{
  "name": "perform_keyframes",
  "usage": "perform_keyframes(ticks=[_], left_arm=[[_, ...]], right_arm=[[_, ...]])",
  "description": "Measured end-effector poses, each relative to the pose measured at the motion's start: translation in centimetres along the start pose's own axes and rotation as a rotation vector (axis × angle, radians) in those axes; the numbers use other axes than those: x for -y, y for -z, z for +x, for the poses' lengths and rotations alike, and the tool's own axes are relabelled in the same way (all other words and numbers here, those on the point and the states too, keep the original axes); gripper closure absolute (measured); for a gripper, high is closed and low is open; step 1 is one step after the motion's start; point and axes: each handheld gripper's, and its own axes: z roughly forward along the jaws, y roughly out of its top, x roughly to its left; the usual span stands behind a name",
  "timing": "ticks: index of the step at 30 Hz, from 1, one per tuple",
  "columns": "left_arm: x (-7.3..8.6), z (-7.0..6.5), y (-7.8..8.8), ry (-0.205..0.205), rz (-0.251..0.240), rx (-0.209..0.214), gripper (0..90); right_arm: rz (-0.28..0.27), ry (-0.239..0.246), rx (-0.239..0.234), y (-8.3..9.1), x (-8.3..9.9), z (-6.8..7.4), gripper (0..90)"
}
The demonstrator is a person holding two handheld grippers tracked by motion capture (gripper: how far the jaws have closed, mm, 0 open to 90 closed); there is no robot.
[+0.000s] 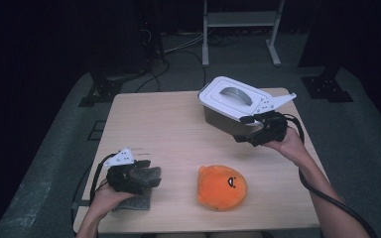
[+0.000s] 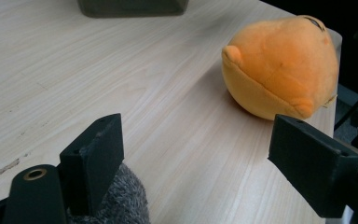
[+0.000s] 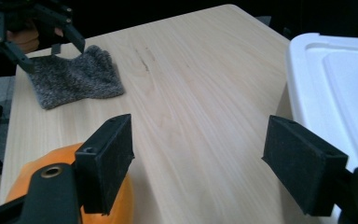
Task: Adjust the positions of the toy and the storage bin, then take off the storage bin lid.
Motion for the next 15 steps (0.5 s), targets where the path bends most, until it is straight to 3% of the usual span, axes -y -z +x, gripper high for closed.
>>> perform_keyframes(ticks=[15], left_arm=[[-0.2,-0.2,-0.1,-0.019,-0.026,0.021,12.9]], right_arm=[[0.006,0.008,0.038,-0.5,-2.0,-2.3,22.8]])
